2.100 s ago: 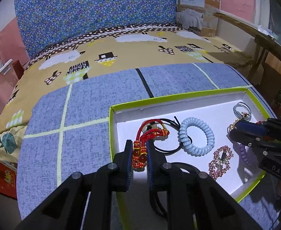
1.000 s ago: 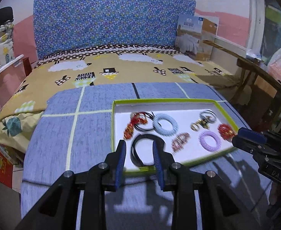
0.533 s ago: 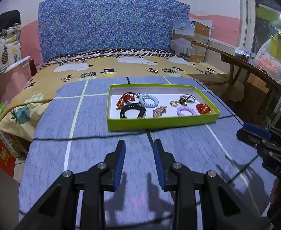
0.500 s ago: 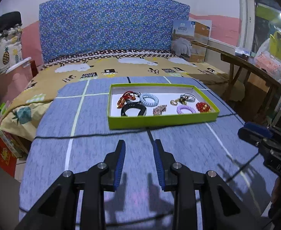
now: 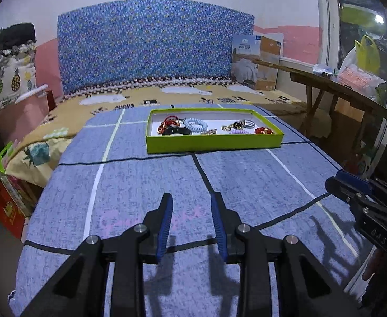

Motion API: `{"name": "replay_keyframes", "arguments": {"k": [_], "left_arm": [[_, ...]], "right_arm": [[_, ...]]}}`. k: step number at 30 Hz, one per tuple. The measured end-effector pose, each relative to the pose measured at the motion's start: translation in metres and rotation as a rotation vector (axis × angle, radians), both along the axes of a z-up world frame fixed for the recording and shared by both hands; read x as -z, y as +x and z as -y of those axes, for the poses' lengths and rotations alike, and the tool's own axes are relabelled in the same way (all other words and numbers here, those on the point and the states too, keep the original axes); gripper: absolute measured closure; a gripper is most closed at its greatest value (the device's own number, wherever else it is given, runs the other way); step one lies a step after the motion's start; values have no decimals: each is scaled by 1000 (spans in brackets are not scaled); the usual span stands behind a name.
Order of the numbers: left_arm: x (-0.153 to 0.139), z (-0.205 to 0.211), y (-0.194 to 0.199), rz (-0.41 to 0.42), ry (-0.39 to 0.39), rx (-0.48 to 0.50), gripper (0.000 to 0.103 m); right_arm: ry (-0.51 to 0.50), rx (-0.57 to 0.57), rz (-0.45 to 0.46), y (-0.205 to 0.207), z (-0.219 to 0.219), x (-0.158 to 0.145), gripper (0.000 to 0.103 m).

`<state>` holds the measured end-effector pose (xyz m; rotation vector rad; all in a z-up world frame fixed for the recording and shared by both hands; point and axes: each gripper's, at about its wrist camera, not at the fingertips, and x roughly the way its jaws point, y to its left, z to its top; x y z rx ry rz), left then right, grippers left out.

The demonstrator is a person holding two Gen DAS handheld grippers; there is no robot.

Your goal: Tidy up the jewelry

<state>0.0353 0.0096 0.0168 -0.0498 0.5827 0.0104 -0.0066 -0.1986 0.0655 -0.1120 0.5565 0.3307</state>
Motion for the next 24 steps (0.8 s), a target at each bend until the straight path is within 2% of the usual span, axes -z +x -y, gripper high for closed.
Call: {"name": "replay_keyframes", "arguments": {"k": [8,24], "left_arm": [[3,4,-9,7,-12,1,71],[5,6,-12,5,-11,3,71]], "right_arm": [[-12,4,51,-20,-3,-2,70],[-19,4,40,-20,-8,-1,70]]}}
